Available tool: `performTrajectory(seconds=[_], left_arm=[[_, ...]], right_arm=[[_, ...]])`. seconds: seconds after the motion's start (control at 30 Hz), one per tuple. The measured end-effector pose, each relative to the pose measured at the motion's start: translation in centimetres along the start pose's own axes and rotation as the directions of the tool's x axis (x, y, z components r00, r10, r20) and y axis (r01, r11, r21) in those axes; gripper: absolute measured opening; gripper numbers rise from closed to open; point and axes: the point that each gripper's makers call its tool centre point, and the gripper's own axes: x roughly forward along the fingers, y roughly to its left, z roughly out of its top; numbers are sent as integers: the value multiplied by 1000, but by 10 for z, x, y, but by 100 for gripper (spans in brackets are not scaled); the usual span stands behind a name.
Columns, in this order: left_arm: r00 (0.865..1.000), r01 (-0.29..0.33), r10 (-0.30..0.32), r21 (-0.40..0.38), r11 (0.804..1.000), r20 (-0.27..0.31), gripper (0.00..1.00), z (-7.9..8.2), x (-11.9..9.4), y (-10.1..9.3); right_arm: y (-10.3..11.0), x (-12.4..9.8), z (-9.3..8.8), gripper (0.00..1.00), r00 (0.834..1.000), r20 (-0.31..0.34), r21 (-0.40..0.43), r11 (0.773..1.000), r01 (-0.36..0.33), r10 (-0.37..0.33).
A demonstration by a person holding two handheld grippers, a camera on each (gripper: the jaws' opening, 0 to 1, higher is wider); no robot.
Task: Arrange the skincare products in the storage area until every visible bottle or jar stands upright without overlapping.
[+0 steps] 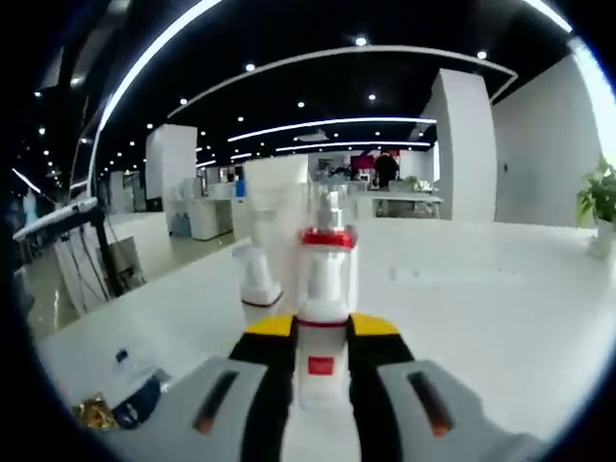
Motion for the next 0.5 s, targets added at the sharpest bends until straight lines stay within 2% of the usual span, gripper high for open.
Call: performTrajectory(seconds=[0.1,0.2,0.3,0.5], left_arm=[[1000,-1,1,-1,1000,2,14,0,0,0],[999,-16,17,-12,1000,28,12,4,-2,4],[1000,-19,19,-3,1000,22,12,3,-2,4],[1000,-20,20,2,1000,19,12,2,-1,4]], right_arm=[[0,1,-5,20,1000,9,-39,999,9,-8],[1,-1,-11,21,1000,16,-26,1000,15,-14],[3,-4,-8,21,999,47,-57,998,8,-5],[2,-5,-7,21,998,55,-80,997,1,3]])
